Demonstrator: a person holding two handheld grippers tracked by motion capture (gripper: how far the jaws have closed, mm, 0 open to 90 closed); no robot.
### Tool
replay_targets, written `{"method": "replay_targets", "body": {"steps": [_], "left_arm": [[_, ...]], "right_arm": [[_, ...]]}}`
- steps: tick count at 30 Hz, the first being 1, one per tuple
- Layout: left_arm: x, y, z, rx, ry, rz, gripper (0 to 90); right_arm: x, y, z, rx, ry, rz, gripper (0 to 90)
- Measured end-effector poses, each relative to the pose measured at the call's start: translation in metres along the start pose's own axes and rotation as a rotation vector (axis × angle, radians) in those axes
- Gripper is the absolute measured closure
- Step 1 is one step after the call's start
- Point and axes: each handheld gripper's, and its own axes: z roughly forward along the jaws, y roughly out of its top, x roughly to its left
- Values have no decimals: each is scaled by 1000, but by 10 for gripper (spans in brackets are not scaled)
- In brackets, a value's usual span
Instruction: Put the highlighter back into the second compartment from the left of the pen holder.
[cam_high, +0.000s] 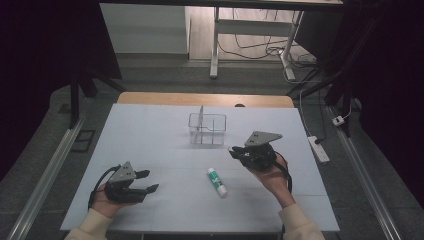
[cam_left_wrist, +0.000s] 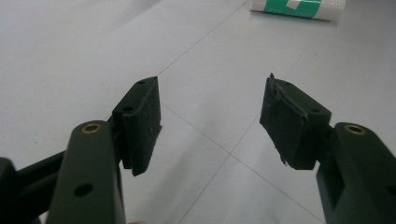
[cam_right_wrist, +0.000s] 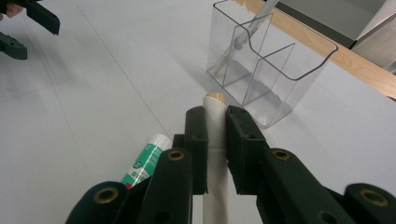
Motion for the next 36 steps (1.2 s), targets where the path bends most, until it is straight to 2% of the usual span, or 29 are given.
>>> {"method": "replay_targets", "body": {"steps": [9,19,36], "left_arm": [[0,0,-1,-4,1,-3,382],[0,1,-3,-16,0,-7,382],[0,2,-4,-23,-2,-7,382]], "right_arm": [[-5,3,1,-7,-10,7,780],[-9,9,9,-26,-26,10,780],[-14,36,25,-55,-43,9,780]]}}
